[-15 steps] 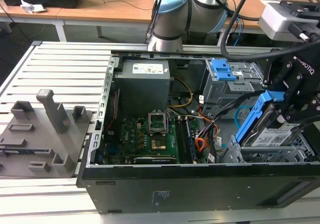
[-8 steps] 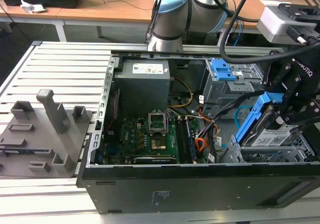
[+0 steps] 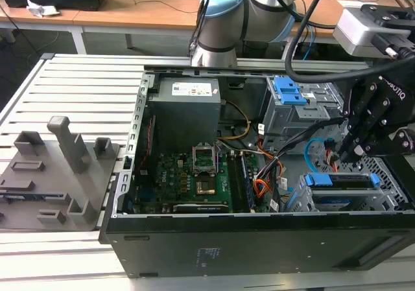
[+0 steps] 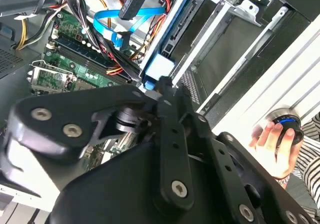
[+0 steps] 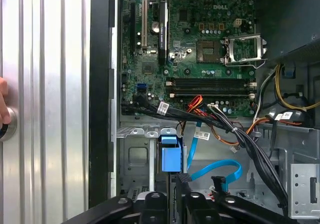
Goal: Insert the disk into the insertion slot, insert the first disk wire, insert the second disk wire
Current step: 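Insert the disk into the insertion slot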
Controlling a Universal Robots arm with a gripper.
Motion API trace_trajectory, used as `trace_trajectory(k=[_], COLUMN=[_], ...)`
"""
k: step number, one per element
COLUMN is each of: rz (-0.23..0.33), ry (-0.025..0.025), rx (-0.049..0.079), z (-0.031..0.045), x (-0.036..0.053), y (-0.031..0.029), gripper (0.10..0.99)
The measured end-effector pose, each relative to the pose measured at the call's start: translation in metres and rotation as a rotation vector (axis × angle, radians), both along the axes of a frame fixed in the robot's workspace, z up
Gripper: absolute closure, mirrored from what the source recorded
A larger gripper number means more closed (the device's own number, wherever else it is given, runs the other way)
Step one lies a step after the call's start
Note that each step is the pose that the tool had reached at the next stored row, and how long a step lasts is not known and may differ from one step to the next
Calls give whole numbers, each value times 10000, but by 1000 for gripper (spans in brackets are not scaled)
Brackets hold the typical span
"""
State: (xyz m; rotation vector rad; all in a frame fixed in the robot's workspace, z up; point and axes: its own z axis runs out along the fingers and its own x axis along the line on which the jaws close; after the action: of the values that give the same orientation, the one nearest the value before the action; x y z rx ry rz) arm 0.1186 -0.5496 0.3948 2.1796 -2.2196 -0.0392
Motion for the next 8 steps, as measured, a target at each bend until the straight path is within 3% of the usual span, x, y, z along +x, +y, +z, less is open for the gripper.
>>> trace_trajectory(k=[1,2,3,8], rz=[0,0,0,0], ry=[0,0,0,0], rx=[0,0,0,1], z=[0,0,0,-2], x=[0,0,0,0], y=[0,0,0,0], gripper=[910,910,980,980])
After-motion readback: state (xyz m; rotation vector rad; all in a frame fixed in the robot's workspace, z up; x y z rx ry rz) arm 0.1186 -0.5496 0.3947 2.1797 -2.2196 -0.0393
